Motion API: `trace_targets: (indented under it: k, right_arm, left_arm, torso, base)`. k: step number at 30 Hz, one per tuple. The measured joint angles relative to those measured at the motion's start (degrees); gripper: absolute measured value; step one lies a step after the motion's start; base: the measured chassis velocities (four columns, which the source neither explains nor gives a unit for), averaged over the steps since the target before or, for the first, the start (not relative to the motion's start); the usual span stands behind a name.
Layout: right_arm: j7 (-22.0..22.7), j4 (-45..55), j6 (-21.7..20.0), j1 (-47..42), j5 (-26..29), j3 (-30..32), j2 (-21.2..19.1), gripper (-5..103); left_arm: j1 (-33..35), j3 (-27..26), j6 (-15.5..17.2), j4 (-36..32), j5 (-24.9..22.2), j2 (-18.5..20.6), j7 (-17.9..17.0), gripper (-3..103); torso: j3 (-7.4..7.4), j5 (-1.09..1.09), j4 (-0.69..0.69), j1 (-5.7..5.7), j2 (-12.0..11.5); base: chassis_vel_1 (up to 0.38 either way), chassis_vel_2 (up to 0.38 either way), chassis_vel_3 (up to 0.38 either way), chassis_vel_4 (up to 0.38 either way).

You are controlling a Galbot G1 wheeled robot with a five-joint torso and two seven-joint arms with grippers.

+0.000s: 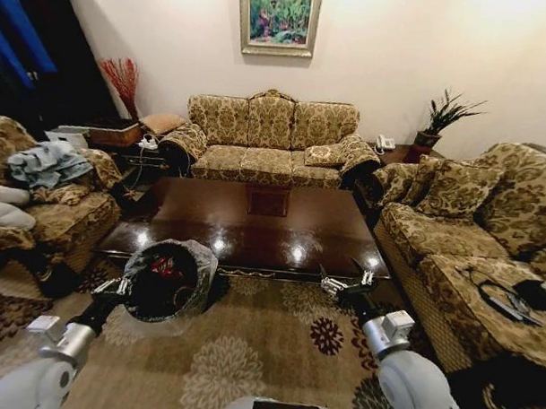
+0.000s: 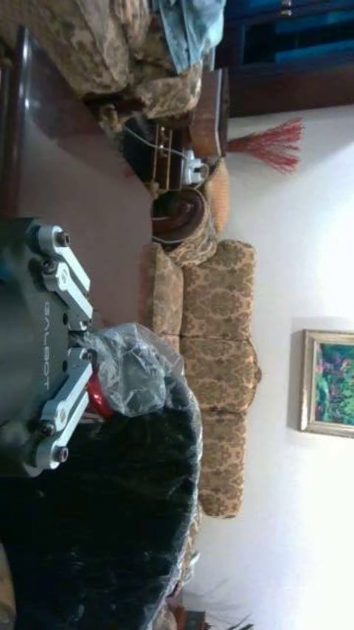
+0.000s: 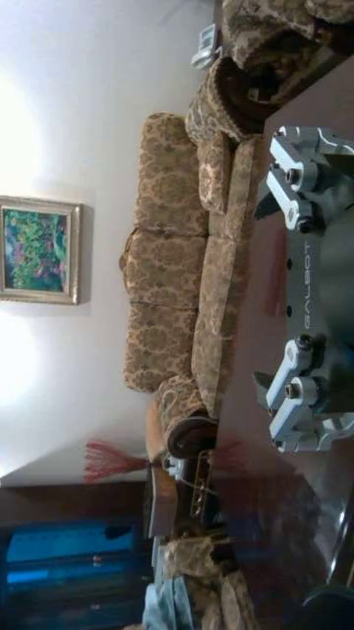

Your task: Move to the front of the table and place the trash on the table into the trash bin.

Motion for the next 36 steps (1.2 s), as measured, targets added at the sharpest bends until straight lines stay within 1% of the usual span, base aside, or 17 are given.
trace_targets:
  k: [3, 5, 8, 12, 14, 18, 20, 21, 23, 25, 26, 29, 30, 32, 33, 36]
  right_arm:
    - [0.0, 0.3, 0.1, 0.0, -1.2, -1.2, 0.6, 100]
    - [0.0, 0.1, 1.3, 0.2, -2.3, -2.4, 1.2, 100]
    - [-0.1, 0.0, 2.1, 0.2, -2.9, -2.9, 1.6, 100]
    - [-0.1, 0.1, 2.8, -0.3, -3.0, -2.9, 1.8, 100]
    - [-0.1, 0.3, 3.7, -1.1, -3.4, -2.4, 1.8, 100]
    - [0.0, 1.2, 3.8, -1.7, -3.2, -0.8, 1.7, 100]
    - [0.0, 1.8, 3.9, -2.0, -3.1, 0.3, 2.1, 100]
    - [0.0, 2.1, 3.9, -2.3, -3.0, 0.7, 2.4, 100]
    - [0.1, 2.5, 3.9, -2.6, -2.9, 1.0, 2.8, 100]
    - [0.1, 2.9, 4.0, -3.2, -2.8, 1.3, 3.5, 100]
    - [0.1, 2.9, 4.0, -3.2, -2.8, 1.3, 3.5, 100]
    - [0.1, 2.4, 4.0, -2.8, -2.8, 1.4, 4.3, 100]
    - [0.1, 2.4, 4.0, -2.8, -2.8, 1.4, 4.3, 100]
    - [0.0, 1.6, 4.0, -2.2, -3.1, 1.3, 5.2, 100]
    - [0.0, 1.6, 4.0, -2.2, -3.1, 1.3, 5.2, 100]
    - [-0.1, 0.9, 4.2, -1.4, -3.2, 1.3, 6.9, 100]
  left_arm:
    - [0.3, -0.4, -0.1, 0.5, -0.7, 0.6, -0.1, 3]
    - [0.7, -0.8, -0.7, 1.4, -1.0, 1.5, -0.3, 3]
    - [1.0, -1.1, -1.3, 2.4, -1.0, 2.2, -0.3, 3]
    - [1.5, -1.1, -2.3, 3.2, -1.2, 2.6, -0.4, 3]
    - [1.8, -0.7, -3.4, 3.5, -2.0, 2.7, -0.9, 3]
    - [1.6, 0.0, -3.6, 3.0, -3.2, 2.7, -2.1, 3]
    - [1.2, 0.3, -2.4, 2.1, -3.3, 2.4, -2.3, 3]
    - [1.0, 0.7, -1.9, 1.7, -3.2, 2.1, -2.3, 3]
    - [0.8, 1.1, -1.5, 1.2, -2.9, 1.7, -2.6, 3]
    - [0.8, 1.7, -1.3, 0.4, -2.4, 1.1, -3.3, 3]
    - [0.8, 1.7, -1.3, 0.4, -2.4, 1.1, -3.3, 3]
    - [1.1, 2.1, -2.8, 0.9, -1.2, 0.8, -3.4, 3]
    - [1.1, 2.1, -2.8, 0.9, -1.2, 0.8, -3.4, 3]
    - [1.2, 2.3, -4.3, 2.6, -0.2, 0.8, -2.9, 3]
    - [1.2, 2.3, -4.3, 2.6, -0.2, 0.8, -2.9, 3]
    - [0.8, 3.5, -5.0, 5.2, 0.2, 0.7, -2.5, 3]
  torso:
    - [0.01, -0.03, 0.0, 0.02, 0.0]
    - [0.0, -0.01, 0.01, 0.01, 0.0]
    - [-0.01, -0.01, 0.01, -0.02, 0.0]
    - [-0.02, -0.01, 0.01, -0.03, 0.0]
    - [0.0, -0.01, 0.01, -0.01, 0.0]
    - [-0.06, -0.01, 0.0, -0.01, -0.2]
    - [-0.31, 0.03, 0.0, -0.23, -0.6]
    - [-0.5, 0.01, 0.01, -0.4, -0.9]
    - [-0.73, -0.02, 0.01, -0.62, -1.3]
    - [-1.21, 0.0, 0.0, -1.05, -2.2]
    - [-1.21, 0.0, 0.0, -1.05, -2.2]
    - [-1.96, -0.01, 0.01, -1.71, -3.6]
    - [-1.96, -0.01, 0.01, -1.71, -3.6]
    - [-2.47, 0.0, 0.02, -2.11, -4.6]
    - [-2.47, 0.0, 0.02, -2.11, -4.6]
    - [-3.12, -0.01, 0.02, -2.7, -5.8]
  base:
    - [0.147, -0.169, -0.151, 0.154]
    - [0.153, -0.146, -0.153, 0.138]
    - [0.119, -0.112, -0.127, 0.109]
    - [0.056, -0.057, -0.057, 0.072]
    - [0.0, 0.0, 0.0, 0.0]
    - [0.0, 0.0, 0.0, 0.0]
    - [0.0, 0.0, 0.0, 0.0]
    - [0.0, 0.0, 0.0, 0.0]
    - [0.0, 0.0, 0.0, 0.0]
    - [0.0, 0.0, 0.0, 0.0]
    - [0.0, 0.0, 0.0, 0.0]
    - [0.0, 0.0, 0.0, 0.0]
    - [0.0, 0.0, 0.0, 0.0]
    - [0.0, 0.0, 0.0, 0.0]
    - [0.0, 0.0, 0.0, 0.0]
    - [0.0, 0.0, 0.0, 0.0]
